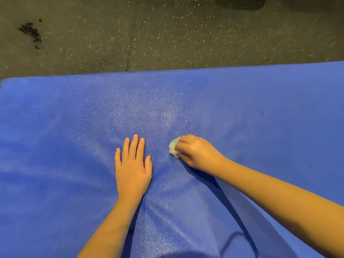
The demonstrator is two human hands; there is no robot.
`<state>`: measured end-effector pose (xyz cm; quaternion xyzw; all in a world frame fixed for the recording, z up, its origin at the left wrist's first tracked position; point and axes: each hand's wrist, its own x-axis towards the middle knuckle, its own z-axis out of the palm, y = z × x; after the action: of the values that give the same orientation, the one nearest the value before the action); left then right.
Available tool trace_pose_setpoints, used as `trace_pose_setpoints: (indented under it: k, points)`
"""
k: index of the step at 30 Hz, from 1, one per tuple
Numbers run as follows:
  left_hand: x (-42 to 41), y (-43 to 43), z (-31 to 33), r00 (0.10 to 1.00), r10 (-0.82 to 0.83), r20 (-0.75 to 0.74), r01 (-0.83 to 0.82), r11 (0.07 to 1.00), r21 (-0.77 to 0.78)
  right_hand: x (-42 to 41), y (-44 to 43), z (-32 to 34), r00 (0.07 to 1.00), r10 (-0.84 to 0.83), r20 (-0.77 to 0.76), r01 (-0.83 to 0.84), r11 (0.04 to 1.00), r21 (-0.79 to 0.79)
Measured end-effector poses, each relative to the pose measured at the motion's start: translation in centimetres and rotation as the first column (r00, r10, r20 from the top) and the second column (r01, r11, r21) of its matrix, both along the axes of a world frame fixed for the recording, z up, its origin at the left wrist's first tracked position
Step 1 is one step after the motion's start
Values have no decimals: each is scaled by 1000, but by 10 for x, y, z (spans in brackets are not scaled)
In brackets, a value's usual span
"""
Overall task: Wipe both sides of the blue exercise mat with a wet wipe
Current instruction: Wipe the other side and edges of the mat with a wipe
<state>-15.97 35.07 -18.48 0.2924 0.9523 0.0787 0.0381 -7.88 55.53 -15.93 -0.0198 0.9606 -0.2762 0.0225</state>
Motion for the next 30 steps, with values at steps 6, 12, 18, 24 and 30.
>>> trace_pose_setpoints:
  k: [6,12,18,24,30]
  points:
    - [1,-1,0,1000,-2,7,2,1000,17,4,-2,-3,964,-236,-126,237,971,-6]
    - [1,0,-1,1000,-10,9,10,1000,28,42,-34,3,994,95,-53,-98,994,-55]
    - [1,0,0,999,-20,50,20,1000,-7,18,-25,-1,943,-286,-168,295,955,30]
    - [20,-8,11,994,-3,112,9,999,-48,52,-42,3,986,150,-75,-148,989,22]
    - [51,-32,13,993,-1,115,11,996,-93,42,-45,1,949,-251,-193,262,964,35]
